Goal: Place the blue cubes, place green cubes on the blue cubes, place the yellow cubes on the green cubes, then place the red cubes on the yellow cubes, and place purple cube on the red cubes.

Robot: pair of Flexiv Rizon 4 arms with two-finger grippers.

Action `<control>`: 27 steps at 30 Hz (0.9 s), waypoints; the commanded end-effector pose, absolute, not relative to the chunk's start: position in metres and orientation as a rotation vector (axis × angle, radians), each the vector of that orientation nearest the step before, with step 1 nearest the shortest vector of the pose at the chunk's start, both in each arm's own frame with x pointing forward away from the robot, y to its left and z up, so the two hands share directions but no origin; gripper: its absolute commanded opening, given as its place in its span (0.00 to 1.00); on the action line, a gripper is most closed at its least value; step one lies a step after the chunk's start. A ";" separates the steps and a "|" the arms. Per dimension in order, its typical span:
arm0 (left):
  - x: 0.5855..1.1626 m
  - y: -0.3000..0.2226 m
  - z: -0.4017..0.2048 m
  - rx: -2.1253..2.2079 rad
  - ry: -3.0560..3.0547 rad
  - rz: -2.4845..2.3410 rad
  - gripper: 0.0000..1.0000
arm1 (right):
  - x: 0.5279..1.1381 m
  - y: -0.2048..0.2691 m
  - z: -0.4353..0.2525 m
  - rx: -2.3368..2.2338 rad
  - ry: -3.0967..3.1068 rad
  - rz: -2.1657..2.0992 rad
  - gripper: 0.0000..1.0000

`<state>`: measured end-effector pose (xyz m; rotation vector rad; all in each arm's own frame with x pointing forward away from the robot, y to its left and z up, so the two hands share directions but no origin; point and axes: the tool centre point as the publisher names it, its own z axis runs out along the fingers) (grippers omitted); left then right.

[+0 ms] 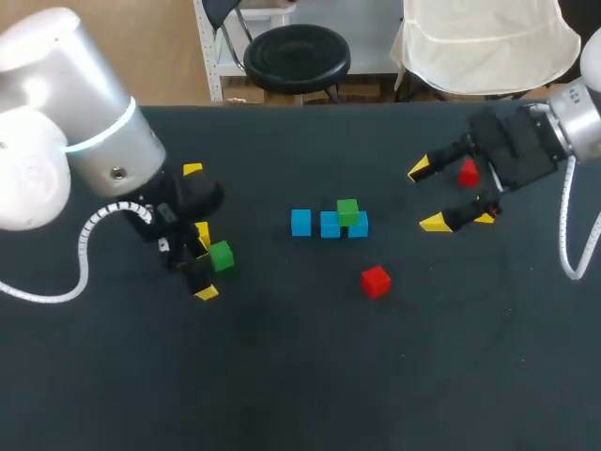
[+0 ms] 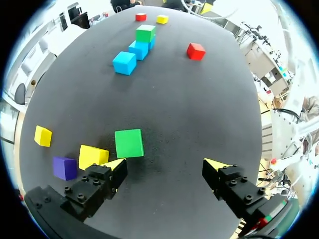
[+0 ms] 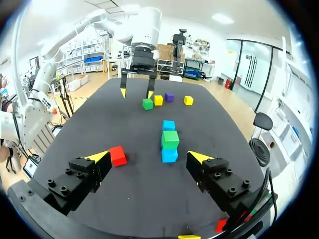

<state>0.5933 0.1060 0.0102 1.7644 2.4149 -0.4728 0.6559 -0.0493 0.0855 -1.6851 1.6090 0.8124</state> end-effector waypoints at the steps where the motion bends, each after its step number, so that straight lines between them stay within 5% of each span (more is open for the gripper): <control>1: 0.596 0.105 0.010 1.765 2.424 -0.460 1.00 | 0.656 -0.049 0.085 -1.685 1.607 0.814 1.00; 27: 0.615 0.102 0.010 1.760 2.380 -0.392 1.00 | 0.656 -0.049 0.085 -1.685 1.607 0.814 1.00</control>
